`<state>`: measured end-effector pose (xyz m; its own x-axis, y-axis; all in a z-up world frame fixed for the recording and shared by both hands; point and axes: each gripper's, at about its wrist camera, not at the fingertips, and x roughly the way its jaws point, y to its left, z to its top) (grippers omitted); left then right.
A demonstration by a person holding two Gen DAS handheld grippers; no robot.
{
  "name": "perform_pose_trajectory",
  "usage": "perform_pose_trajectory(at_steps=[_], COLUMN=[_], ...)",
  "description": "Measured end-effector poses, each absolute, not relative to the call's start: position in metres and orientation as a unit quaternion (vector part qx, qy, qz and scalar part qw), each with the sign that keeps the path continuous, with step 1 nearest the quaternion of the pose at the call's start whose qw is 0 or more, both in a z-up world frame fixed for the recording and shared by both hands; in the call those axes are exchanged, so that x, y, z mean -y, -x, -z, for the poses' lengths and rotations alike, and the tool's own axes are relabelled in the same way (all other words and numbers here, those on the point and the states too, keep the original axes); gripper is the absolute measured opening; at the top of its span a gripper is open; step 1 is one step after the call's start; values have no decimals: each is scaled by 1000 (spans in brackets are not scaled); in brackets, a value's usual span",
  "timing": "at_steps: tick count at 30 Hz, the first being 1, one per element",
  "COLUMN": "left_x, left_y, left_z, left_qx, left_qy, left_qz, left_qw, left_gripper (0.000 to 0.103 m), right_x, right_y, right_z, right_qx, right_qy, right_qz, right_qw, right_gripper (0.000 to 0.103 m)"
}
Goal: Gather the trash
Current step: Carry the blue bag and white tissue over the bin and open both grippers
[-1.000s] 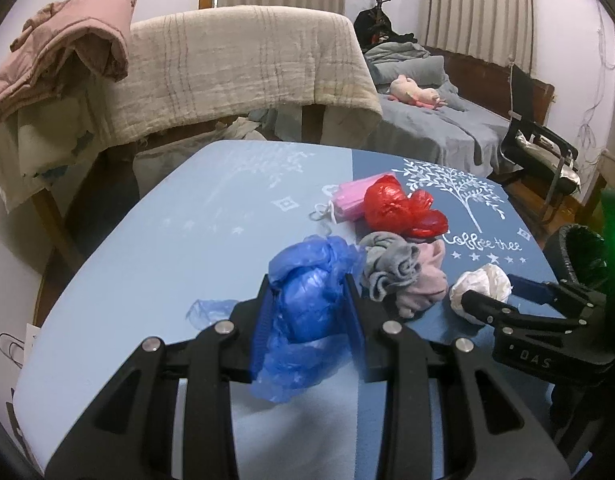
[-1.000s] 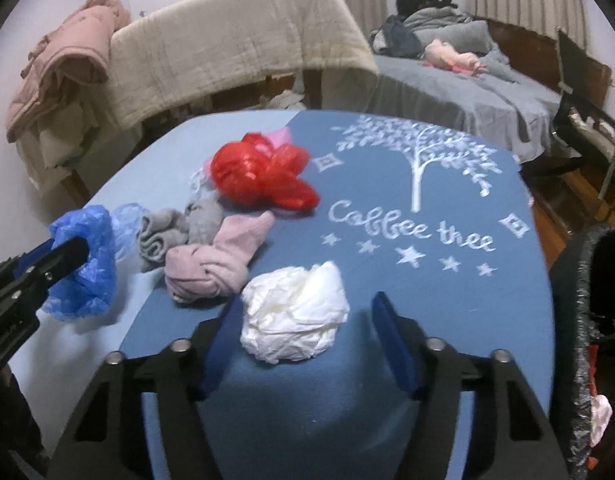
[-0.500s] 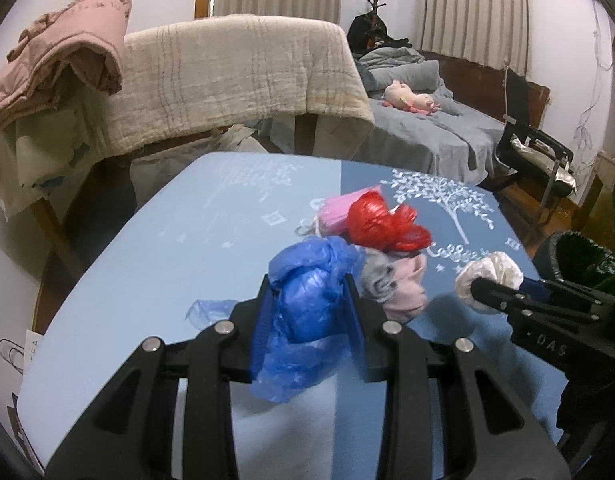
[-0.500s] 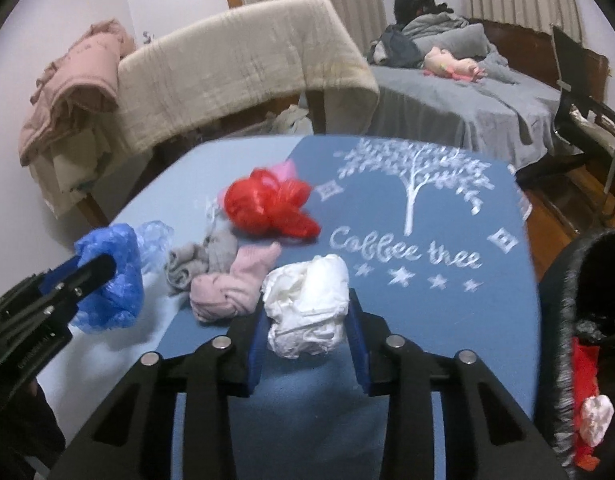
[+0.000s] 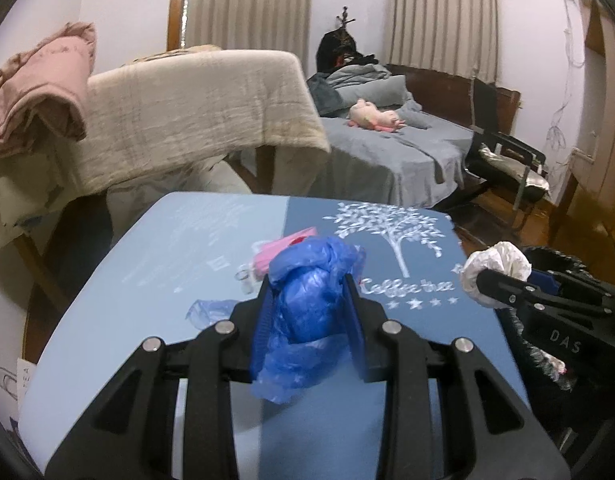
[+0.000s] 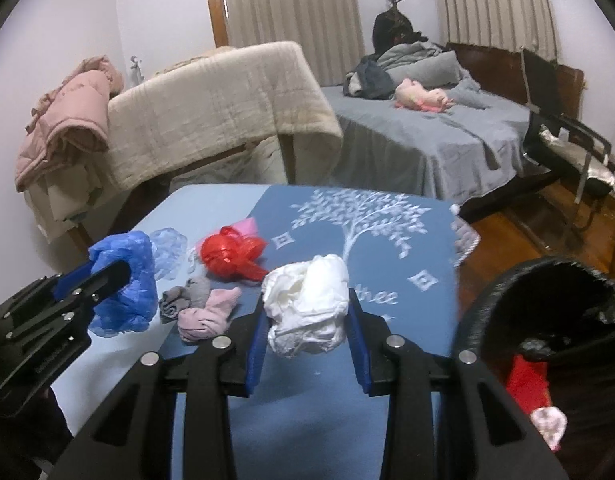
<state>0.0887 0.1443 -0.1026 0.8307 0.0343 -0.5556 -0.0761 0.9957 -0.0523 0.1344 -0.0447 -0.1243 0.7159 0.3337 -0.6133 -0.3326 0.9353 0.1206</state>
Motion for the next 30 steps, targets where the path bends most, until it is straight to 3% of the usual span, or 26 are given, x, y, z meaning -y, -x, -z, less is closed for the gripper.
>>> perform_pose_trajectory(at_steps=[30], left_x=[30], left_y=[-105], left_z=[81], left_qx=[-267], left_qy=[-16], left_qz=[146], left_qw=[952], left_gripper=[32], right_x=[225], right_y=[-88], right_z=[86], right_qx=[-290], right_qy=[-33], right_qz=[-11], right_qw=[956], right_gripper=[36])
